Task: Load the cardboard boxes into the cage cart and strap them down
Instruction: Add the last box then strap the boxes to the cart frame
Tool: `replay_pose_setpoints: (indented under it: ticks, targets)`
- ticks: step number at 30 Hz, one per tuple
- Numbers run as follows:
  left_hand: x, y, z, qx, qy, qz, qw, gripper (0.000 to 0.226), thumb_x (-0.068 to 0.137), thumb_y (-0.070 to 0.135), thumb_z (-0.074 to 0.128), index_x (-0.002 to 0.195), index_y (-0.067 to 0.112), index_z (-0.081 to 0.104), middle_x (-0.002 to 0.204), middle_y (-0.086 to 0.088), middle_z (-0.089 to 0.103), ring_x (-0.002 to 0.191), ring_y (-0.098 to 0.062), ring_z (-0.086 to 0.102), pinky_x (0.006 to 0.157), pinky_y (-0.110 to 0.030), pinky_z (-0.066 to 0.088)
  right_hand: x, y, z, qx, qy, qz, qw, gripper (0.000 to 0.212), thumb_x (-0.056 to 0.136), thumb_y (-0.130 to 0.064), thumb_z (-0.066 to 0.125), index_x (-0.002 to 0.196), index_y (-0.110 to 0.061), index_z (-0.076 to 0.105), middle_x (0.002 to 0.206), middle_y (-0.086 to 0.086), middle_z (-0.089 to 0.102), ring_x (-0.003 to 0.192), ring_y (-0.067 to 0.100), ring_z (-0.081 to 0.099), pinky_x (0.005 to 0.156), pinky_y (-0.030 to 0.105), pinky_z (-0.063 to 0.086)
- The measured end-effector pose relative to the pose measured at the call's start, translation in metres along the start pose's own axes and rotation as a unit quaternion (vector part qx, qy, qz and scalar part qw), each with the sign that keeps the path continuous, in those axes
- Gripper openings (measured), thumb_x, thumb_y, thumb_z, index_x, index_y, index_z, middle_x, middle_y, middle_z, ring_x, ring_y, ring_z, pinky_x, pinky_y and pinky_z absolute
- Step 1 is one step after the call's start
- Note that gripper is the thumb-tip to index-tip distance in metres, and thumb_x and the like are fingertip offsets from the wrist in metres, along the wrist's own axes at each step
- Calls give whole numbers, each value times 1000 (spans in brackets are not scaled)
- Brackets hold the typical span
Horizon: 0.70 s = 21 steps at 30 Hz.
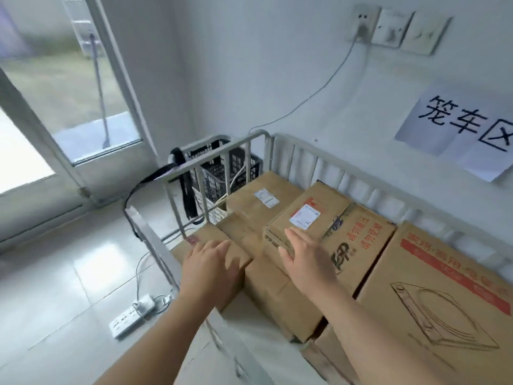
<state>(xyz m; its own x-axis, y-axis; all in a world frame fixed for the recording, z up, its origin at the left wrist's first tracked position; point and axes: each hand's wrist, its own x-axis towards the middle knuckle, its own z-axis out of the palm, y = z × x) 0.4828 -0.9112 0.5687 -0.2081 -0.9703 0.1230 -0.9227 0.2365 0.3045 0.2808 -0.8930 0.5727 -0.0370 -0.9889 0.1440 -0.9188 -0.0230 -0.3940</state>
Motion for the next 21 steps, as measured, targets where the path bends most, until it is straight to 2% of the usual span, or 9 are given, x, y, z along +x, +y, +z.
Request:
replay_pose_setpoints:
  ticks: [4,6,9,12,17,19,21]
  targets:
    - [-44,-89,-52,18,48,-62,997,39,92,43,49,126,26,59,125,4,62,117,-22,54,100,-37,37,8,-111,31,20,-25,-85,996,47,96,-30,50,139,-11,45,142,3,48,133,15,40,108,21,26]
    - [-67,-129,-74,36,59,-99,993,35,90,41,53,116,22,66,114,1,67,107,-26,59,94,-38,41,8,-165,44,31,-36,-127,991,44,96,-29,50,136,-9,49,137,4,52,129,17,44,106,20,28]
    - [-100,-188,-99,56,89,-156,982,27,78,35,66,96,17,72,90,-1,72,82,-30,66,77,-39,50,6,-237,65,46,-55,-185,980,39,96,-27,50,130,-9,53,128,5,57,121,20,50,102,27,38]
    - [-132,-238,-117,82,109,-215,967,24,70,35,70,84,15,72,78,-1,71,70,-29,66,67,-37,52,6,-296,92,48,-75,-247,965,37,96,-29,49,129,-12,53,126,1,58,119,16,50,100,27,39]
    - [-183,-305,-131,88,118,-318,937,27,72,38,64,85,15,72,78,1,71,68,-26,65,64,-35,51,5,-378,140,39,-136,-343,928,42,97,-29,47,134,-10,48,135,2,53,128,16,44,109,26,29]
    - [-203,-330,-136,97,119,-362,919,30,74,41,58,84,16,72,78,2,71,68,-25,65,64,-34,51,7,-410,160,38,-156,-379,911,38,97,-29,47,129,-10,51,130,3,56,123,17,47,106,26,31]
    - [-219,-356,-140,97,118,-415,897,32,77,41,58,92,17,72,85,1,71,75,-26,66,69,-36,50,10,-443,181,40,-171,-411,895,36,96,-30,48,126,-11,53,127,2,57,120,18,49,103,27,34]
